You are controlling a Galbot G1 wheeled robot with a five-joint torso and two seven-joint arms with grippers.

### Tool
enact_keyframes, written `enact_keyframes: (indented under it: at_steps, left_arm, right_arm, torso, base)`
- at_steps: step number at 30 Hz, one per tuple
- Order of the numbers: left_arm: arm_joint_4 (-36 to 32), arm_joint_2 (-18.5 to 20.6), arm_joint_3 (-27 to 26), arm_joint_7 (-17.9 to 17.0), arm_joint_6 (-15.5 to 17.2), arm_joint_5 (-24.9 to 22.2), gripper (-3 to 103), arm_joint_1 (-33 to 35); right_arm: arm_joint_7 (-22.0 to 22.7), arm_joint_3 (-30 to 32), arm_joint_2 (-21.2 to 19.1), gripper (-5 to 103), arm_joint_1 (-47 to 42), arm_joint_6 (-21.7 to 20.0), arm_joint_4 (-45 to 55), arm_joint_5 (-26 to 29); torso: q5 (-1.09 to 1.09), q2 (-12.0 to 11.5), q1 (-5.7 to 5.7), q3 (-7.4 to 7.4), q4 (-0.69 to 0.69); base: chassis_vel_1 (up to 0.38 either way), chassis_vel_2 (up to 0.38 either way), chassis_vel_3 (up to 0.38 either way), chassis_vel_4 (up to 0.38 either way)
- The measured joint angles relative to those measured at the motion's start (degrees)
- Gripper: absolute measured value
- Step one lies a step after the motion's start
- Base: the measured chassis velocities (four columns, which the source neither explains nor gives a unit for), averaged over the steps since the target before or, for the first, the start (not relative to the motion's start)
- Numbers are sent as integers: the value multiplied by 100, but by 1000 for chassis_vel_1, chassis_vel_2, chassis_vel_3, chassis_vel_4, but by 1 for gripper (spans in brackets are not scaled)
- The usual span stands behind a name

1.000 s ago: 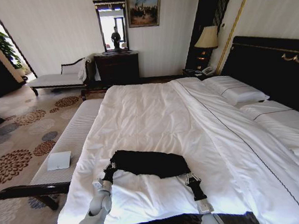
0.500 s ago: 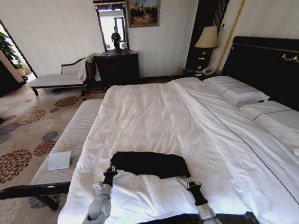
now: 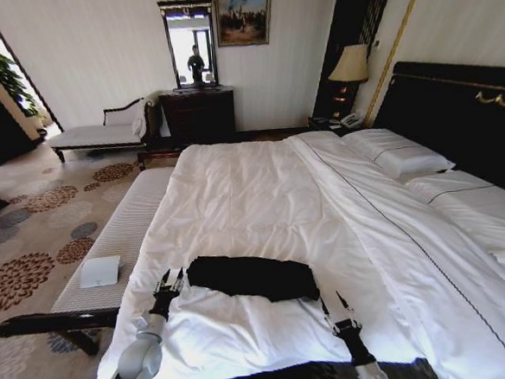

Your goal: Fold the clothes on the bed.

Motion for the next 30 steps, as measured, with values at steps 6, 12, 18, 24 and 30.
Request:
enact_keyframes:
  at_steps: [6, 12, 18, 24, 30]
  left_arm:
    - [-248, 192, 267, -149, 353, -238, 86, -421]
    - [22, 227, 1529, -382, 824, -208, 100, -1383]
    - [498, 323, 2327, -482, 908, -287, 100, -1983]
    - [701, 214, 2667, -522, 1095, -606, 100, -2011]
    - [1222, -42, 2680, -578, 1116, -682, 100, -2129]
  right_arm:
    - [-112, -140, -164, 89, -21, -539, 502, 930]
    - [-369, -548, -536, 100, 713, -1448, 723, 1731]
    - [-528, -1087, -771, 100, 1382, -2392, 844, 2652]
    - [-597, -1651, -606, 100, 1762, -2689, 431, 2993]
    - [-714, -2016, -333, 100, 1829, -2751, 66, 2925]
  torso:
    - [1, 0, 0, 0, -2]
    - [1, 0, 1, 1, 2]
    - [2, -1, 2, 2, 0]
    - [1, -1, 2, 1, 0]
    - [-1, -1, 1, 0, -1]
  base:
    - [0, 0, 0, 0]
    - [0, 0, 0, 0]
    - [0, 0, 0, 0]
    - [0, 0, 0, 0]
    - [0, 0, 0, 0]
